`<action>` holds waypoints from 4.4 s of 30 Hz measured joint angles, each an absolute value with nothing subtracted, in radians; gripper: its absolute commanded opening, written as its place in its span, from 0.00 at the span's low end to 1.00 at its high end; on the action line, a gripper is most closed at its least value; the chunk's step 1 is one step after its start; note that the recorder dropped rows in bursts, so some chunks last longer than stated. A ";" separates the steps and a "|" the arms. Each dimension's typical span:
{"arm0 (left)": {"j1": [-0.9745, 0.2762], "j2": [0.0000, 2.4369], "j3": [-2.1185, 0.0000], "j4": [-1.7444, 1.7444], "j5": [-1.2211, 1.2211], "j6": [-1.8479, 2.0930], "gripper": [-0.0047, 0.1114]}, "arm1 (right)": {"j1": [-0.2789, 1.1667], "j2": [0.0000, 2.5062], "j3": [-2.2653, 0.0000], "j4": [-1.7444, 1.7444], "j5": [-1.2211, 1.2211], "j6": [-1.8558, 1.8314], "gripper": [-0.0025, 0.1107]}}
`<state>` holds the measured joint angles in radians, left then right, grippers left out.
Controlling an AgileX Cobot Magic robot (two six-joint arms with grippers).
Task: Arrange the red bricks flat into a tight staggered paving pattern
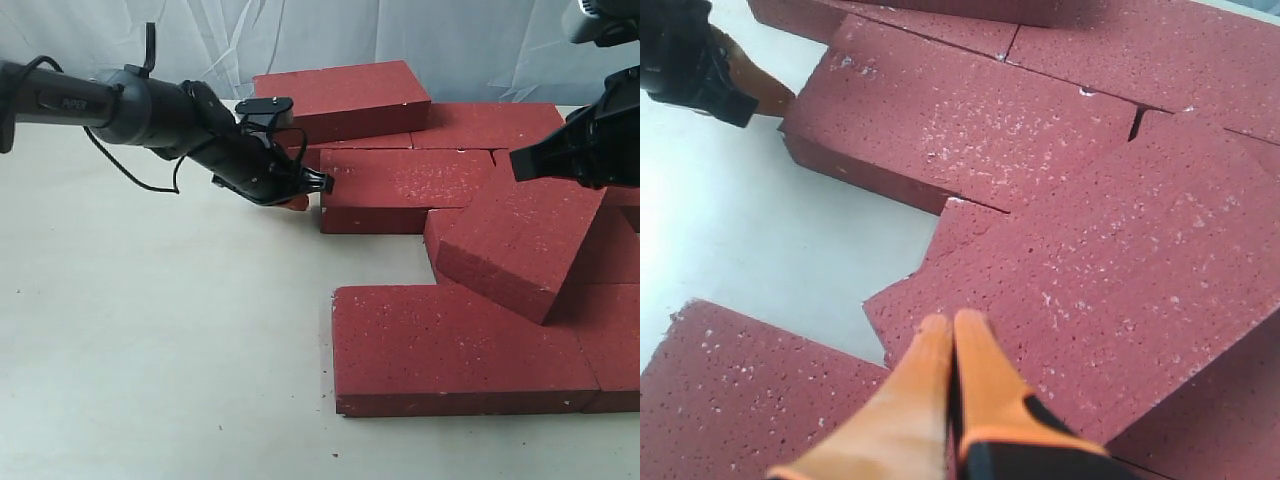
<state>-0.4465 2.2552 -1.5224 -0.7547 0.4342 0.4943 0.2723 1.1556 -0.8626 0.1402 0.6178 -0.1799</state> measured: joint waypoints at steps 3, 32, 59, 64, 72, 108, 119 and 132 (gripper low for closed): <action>-0.468 2.255 -1.522 -0.771 0.391 0.494 0.04 | 0.272 1.156 -0.863 0.140 0.618 -0.180 0.01; -0.424 2.221 -1.514 -0.686 0.398 0.415 0.04 | 0.272 1.156 -0.863 0.140 0.614 -0.180 0.01; -0.803 1.784 -1.195 -0.728 0.486 0.560 0.04 | -0.073 1.840 -1.495 0.158 0.805 -0.297 0.01; -0.840 1.855 -1.222 -0.736 0.484 0.580 0.04 | -0.125 1.936 -1.576 0.143 0.865 -0.297 0.01; -0.848 1.979 -1.350 -0.759 0.537 0.606 0.04 | -0.133 2.025 -1.628 0.120 0.865 -0.299 0.01; -0.821 2.096 -1.585 -0.677 0.639 0.545 0.04 | -0.135 1.987 -1.639 0.122 0.947 -0.427 0.01; -0.638 1.840 -1.444 -0.462 0.757 0.404 0.04 | -0.105 1.823 -1.451 0.317 1.040 -0.459 0.01; -0.478 1.672 -1.162 -0.396 0.763 0.401 0.04 | 0.072 1.770 -1.362 0.303 1.003 -0.394 0.01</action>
<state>-0.4779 1.6717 -1.1624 -0.3961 0.7632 0.4005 0.0715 1.7704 -1.3623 0.3026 1.0034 -0.3936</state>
